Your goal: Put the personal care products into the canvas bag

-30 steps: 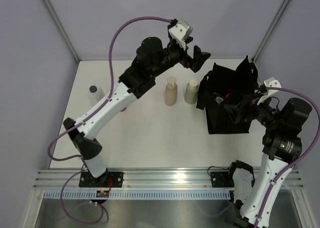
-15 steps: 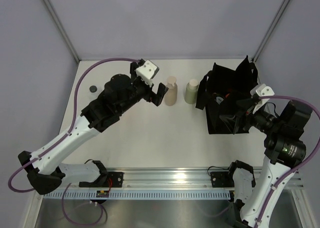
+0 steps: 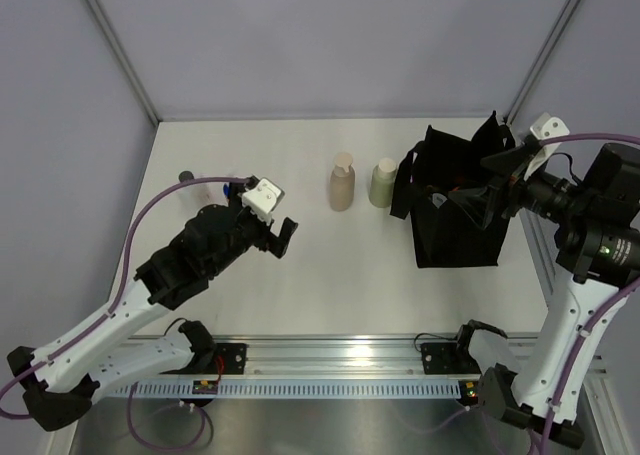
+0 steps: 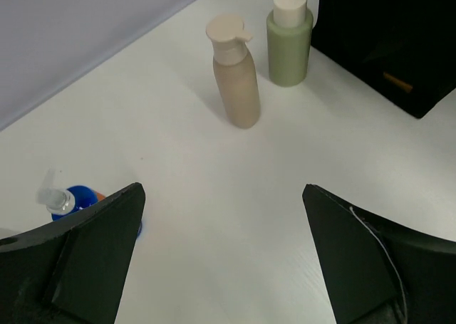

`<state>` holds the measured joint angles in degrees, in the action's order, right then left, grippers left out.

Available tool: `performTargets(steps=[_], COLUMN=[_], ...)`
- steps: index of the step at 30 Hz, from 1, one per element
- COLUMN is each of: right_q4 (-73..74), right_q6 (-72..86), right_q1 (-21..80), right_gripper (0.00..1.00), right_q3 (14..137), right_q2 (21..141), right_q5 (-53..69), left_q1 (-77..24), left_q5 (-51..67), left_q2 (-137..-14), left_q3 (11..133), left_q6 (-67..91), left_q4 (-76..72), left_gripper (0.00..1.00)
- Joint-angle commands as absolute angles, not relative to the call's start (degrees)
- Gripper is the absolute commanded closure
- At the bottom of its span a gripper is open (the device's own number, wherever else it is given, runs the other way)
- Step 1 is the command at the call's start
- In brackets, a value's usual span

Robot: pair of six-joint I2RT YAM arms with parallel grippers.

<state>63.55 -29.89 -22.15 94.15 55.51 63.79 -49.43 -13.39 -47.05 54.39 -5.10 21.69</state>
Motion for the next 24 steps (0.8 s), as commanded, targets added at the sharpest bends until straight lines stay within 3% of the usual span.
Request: performTargets(steps=[1,9,13,24], right_q4=[62.6,64.1,67.7,59.3], right_q6=[-27.3,-29.3,-33.8,-28.4], right_q1=[-17.1,11.8,17.0,20.7], right_gripper=[0.00,0.00,0.00,0.01], right_q3=[99.0,107.0,114.3,120.1], right_q2=[59.8,73.9,87.1,107.7], right_q5=[58.4,36.1,27.8,12.5], left_q1=[-49.4,-49.4,-49.4,-49.4], left_q5=[-14.8,-15.5,-15.6,-17.4], left_q2=[-44.0,-41.2,-40.0,-38.6], left_q3=[52.0,46.0,44.0,41.9], left_q6=[-6.2,-6.9,-6.7,-6.9], left_q4=[21.5,21.4,20.8,22.5], left_gripper=[0.01,0.01,0.01,0.01])
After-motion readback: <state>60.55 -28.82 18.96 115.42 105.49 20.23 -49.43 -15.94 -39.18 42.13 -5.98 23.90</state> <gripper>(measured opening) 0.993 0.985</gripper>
